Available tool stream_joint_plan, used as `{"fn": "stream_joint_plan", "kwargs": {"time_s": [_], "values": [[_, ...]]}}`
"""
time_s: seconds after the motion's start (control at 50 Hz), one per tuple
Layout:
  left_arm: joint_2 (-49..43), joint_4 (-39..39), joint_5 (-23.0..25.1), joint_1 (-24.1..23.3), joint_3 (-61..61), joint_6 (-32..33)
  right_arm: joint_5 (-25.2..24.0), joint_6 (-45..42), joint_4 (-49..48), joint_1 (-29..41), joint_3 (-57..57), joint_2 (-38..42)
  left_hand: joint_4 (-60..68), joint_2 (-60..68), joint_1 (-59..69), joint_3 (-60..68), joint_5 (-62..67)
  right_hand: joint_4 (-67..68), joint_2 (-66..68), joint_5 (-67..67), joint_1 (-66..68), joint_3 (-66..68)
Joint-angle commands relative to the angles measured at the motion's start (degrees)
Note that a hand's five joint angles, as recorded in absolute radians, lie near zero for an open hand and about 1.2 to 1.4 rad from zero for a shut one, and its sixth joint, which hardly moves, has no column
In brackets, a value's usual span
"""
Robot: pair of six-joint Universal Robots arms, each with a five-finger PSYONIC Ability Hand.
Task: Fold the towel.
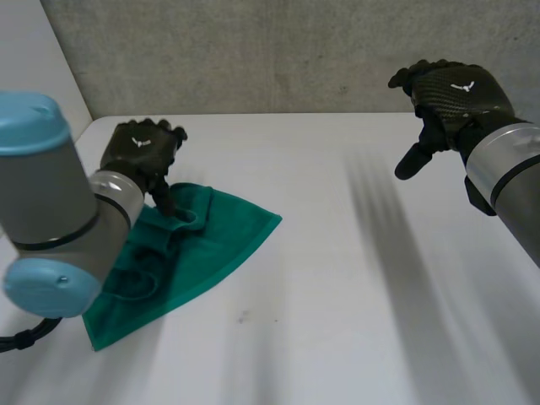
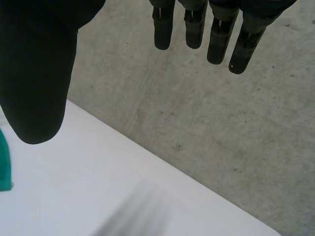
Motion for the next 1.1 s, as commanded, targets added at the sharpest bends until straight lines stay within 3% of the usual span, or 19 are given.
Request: {"fn": "stream_joint_plan", "kwargs": {"time_s": [0.02, 0.16, 0.22, 0.24, 0.26, 0.3, 0.46, 0.58, 0.68, 0.74, 0.82, 0.9, 0.92, 1.0, 1.1], "values": [[-10.8, 4.7, -1.7, 0.5, 1.9, 5.3, 0.1, -2.8, 0.0, 0.9, 0.0, 2.0, 2.7, 2.6, 1.2, 2.2, 2.2, -3.2, -2.7, -3.9, -1.7, -2.1], [-16.9, 5.4, -1.5, 1.8, 3.9, 5.2, 0.3, -4.4, -0.1, 1.7, 0.0, 3.1, 14.3, 14.2, 12.8, 13.8, 13.8, -3.2, -2.7, -3.9, -1.7, -2.1], [-18.7, 5.5, -1.5, 2.5, 4.9, 4.7, 0.4, -4.7, -0.4, 1.7, 0.0, 3.9, 34.0, 33.9, 32.5, 33.4, 33.4, -3.2, -2.7, -3.9, -1.7, -2.1], [-18.8, 5.5, -1.5, 2.8, 5.5, 4.1, 0.4, -4.7, -0.4, 1.7, 0.0, 3.9, 53.2, 53.1, 51.7, 52.6, 52.6, -3.2, -2.7, -3.9, -1.7, -2.1], [-18.7, 5.5, -1.5, 3.0, 5.7, 3.7, 0.5, -4.7, -0.4, 1.7, -0.1, 4.0, 63.9, 63.8, 62.4, 63.3, 63.3, -3.2, -2.7, -3.9, -1.7, -2.1], [-18.4, 5.5, -1.5, 3.2, 5.7, 3.2, 0.6, -4.7, -0.3, 1.7, -0.5, 4.4, 67.8, 67.7, 66.3, 67.2, 67.2, -3.2, -2.7, -3.9, -1.7, -2.1], [-2.1, 4.9, -1.7, 4.0, 2.4, 1.0, 0.6, -4.2, -0.3, 0.8, -2.2, 5.4, 67.8, 67.7, 66.3, 67.3, 67.3, -3.2, -2.7, -3.9, -1.7, -2.1], [4.1, 4.2, -1.5, 3.4, 0.8, 1.4, 0.3, -3.6, -0.2, 0.8, -3.4, 7.8, 67.8, 67.7, 66.3, 67.3, 67.3, -3.2, -2.7, -3.9, -1.7, -2.1], [9.3, -0.5, -1.2, 0.6, -0.4, 1.7, -0.3, -3.5, -0.3, 1.5, -6.0, 9.5, 67.8, 67.7, 66.3, 67.3, 67.3, -3.2, -2.7, -3.9, -1.7, -2.1], [17.1, -4.3, -0.6, -2.9, -0.9, 2.6, -1.8, -2.8, -0.2, 1.8, -9.0, 12.8, 67.8, 67.7, 66.3, 67.3, 67.3, -3.2, -2.7, -3.9, -1.7, -2.1], [22.0, -5.2, 0.6, -3.7, -2.1, 4.4, -7.4, 4.4, 0.3, 4.3, -14.5, 19.0, 67.8, 67.7, 66.3, 67.3, 67.3, -3.2, -2.7, -3.9, -1.7, -2.1], [27.4, -5.3, 2.4, -4.0, -5.3, 7.6, -16.9, 16.6, 1.0, 5.8, -20.2, 23.4, 67.8, 67.7, 66.3, 67.3, 67.3, -3.2, -2.7, -3.9, -1.7, -2.1], [27.4, -5.3, 2.4, -4.0, -5.3, 7.6, -21.3, 21.3, 1.5, 5.9, -22.2, 25.5, 67.8, 67.7, 66.3, 67.3, 67.3, -3.2, -2.7, -3.9, -1.7, -2.1], [30.1, -5.3, 3.0, -4.2, -7.9, 10.4, -28.9, 30.7, 2.5, 7.2, -28.0, 33.5, 67.8, 67.7, 66.3, 67.3, 67.3, -3.2, -2.7, -3.9, -1.7, -2.1], [30.7, -5.2, 3.0, -4.2, -10.4, 10.7, -30.2, 35.6, 2.8, 12.4, -33.4, 40.0, 67.8, 67.7, 66.3, 67.3, 67.3, 1.2, 1.7, 0.5, 2.7, 2.3]]}}
